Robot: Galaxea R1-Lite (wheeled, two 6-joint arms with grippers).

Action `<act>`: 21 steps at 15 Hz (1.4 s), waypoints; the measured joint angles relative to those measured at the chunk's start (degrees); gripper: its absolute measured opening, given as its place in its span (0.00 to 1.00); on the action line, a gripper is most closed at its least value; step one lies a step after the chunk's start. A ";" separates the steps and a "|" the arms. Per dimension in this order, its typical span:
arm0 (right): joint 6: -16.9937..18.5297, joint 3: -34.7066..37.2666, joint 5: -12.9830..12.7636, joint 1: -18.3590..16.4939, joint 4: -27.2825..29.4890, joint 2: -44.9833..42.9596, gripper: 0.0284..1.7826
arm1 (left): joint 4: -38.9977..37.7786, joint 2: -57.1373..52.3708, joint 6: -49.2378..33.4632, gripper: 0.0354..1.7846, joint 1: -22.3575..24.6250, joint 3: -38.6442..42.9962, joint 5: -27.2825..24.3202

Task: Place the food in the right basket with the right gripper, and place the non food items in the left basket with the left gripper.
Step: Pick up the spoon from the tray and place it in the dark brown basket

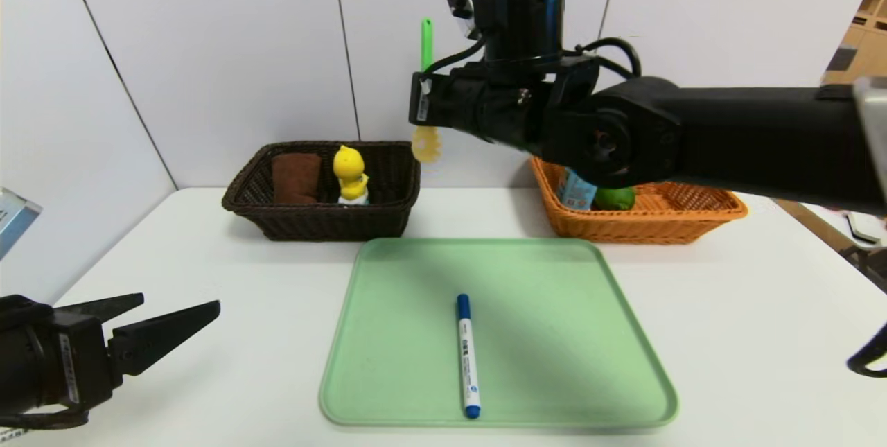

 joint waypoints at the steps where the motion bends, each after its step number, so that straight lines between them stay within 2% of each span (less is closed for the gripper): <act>1: -1.76 -0.02 -1.21 0.09 -5.08 1.90 0.05 | -0.11 0.59 -0.35 0.94 0.00 -0.55 2.10; 4: -4.18 -0.20 -1.93 0.39 -22.38 9.01 0.05 | 0.09 1.72 -0.09 0.94 0.01 -1.71 3.95; 6: -4.49 -0.20 -2.61 0.50 -29.46 13.45 0.05 | 0.38 2.12 -0.09 0.94 0.01 -1.84 4.92; 10: -4.29 -0.28 -2.95 1.27 -31.04 17.36 0.05 | 0.50 2.40 -0.13 0.94 0.00 -0.96 5.01; 14: -4.10 -0.28 -4.49 1.46 -32.94 19.31 0.05 | 0.52 2.43 -0.17 0.94 -0.07 -0.67 4.96; 15: -4.16 -0.28 -5.34 1.52 -33.28 19.72 0.12 | 0.52 2.40 -0.16 0.94 -0.07 -0.67 4.99; 18: -4.51 -0.28 -5.49 1.39 -33.30 20.25 0.40 | 0.44 2.27 -0.05 0.94 -0.07 -0.88 4.99; 21: -4.71 -0.26 -5.23 1.44 -32.94 19.18 0.58 | 0.35 2.29 0.41 0.94 -0.07 -2.49 4.85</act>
